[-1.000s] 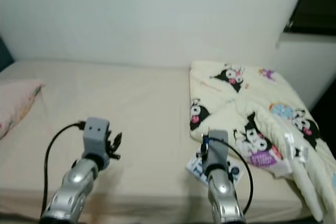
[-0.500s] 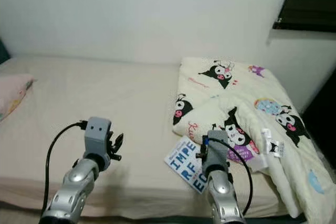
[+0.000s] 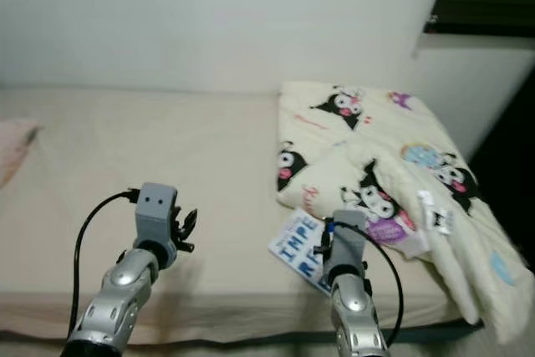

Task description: Clean up the room

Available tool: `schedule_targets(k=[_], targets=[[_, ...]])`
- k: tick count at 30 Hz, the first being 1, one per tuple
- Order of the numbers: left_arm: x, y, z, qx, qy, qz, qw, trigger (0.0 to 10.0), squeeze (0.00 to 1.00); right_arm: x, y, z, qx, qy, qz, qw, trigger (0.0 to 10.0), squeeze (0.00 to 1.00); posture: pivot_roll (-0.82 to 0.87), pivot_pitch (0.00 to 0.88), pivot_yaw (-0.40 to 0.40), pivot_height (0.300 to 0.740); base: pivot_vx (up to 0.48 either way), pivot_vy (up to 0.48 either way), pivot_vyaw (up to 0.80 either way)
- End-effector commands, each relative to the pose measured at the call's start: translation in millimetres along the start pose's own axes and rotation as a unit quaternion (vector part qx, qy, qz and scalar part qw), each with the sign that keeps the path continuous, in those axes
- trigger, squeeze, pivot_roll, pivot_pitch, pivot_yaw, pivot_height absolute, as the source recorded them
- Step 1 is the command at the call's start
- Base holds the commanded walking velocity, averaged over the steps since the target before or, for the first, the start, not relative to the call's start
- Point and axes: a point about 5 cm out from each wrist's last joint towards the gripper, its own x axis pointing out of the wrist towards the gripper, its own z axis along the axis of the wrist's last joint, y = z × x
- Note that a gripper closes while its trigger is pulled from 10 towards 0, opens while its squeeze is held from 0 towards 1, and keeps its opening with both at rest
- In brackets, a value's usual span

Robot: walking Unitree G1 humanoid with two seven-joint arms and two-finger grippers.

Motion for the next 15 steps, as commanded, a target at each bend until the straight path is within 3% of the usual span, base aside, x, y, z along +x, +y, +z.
schedule_targets(k=[1,15], targets=[[-1.7,0.2,-3.0,0.009,0.006,0.003,1.000,10.0,0.00,-0.3,-5.4,-1.0,0.002,0.003,-0.008,1.000,10.0,0.00,0.09,0.013,-0.043,0.740,0.000,0.000,0.00],[-2.5,1.5,-2.0,0.001,0.002,0.015,1.000,10.0,0.00,2.4,-8.1,2.5,-0.005,-0.003,-0.014,1.000,10.0,0.00,0.09,0.016,-0.050,0.740,0.000,0.000,0.00]])
